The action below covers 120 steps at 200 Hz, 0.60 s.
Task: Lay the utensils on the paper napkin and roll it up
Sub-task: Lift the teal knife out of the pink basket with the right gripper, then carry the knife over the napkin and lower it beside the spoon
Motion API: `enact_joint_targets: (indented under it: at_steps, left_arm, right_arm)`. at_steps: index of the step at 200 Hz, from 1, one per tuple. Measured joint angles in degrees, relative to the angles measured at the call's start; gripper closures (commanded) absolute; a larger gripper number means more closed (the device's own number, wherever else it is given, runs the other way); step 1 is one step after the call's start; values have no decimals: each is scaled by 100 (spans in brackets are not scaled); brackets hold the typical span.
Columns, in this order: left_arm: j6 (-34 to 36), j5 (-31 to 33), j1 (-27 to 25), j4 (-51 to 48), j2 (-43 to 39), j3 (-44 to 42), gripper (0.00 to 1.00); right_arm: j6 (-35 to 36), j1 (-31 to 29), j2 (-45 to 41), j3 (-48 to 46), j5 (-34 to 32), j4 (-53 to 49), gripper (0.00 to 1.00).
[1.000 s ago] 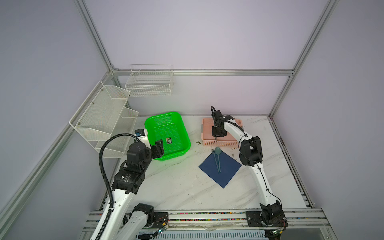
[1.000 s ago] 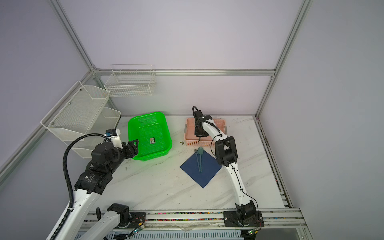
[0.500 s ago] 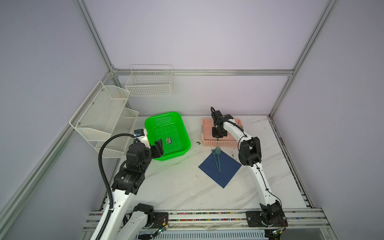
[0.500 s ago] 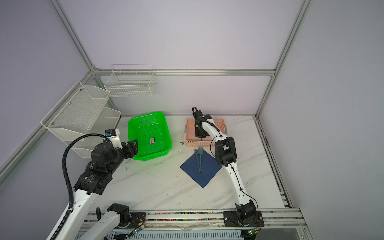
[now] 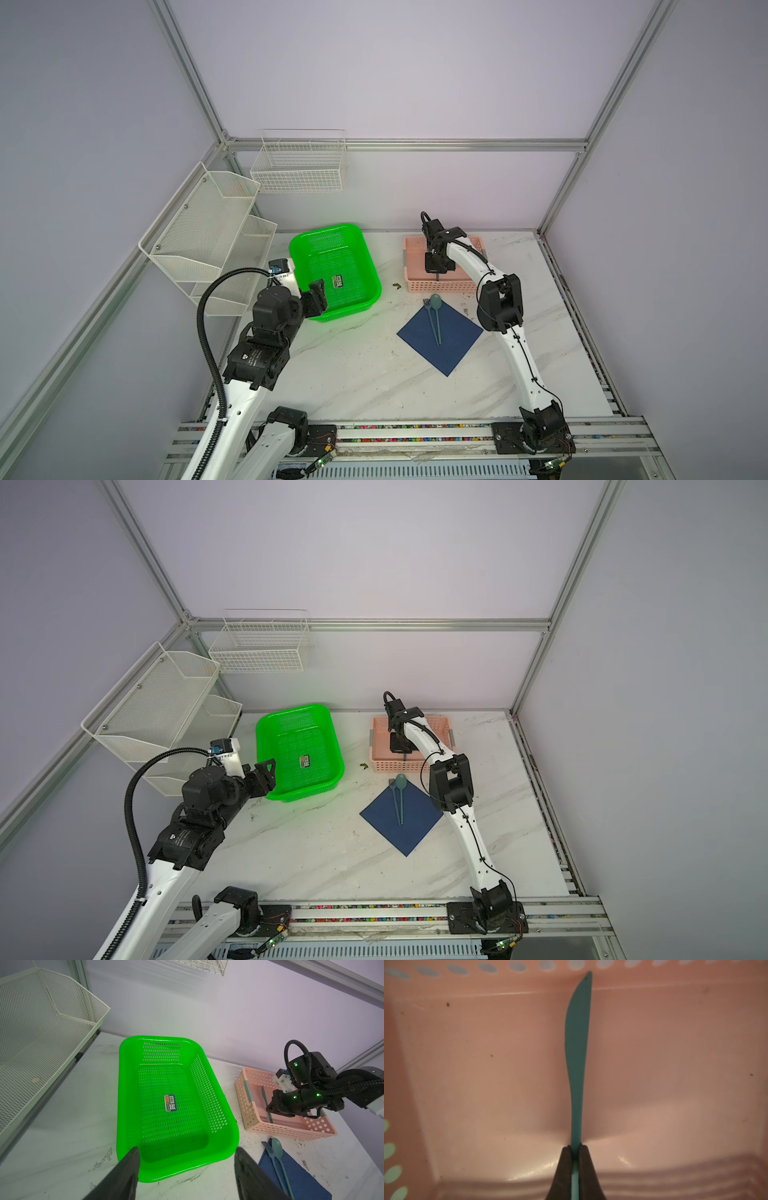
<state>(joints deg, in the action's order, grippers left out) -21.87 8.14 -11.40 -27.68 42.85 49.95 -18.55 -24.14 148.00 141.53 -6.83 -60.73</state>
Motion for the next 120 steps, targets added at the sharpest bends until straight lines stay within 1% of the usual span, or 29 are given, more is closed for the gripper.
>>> enact_joint_targets:
  at_steps: [99,120]
  left_arm:
    - [0,0,0,24,48,-2,29]
    - [0,0,0,24,57,-2,29]
  right_arm:
    - [52,-31,-1043,186,-232,-109,93]
    - [107,-92,-1427,-138,-321,-160,92]
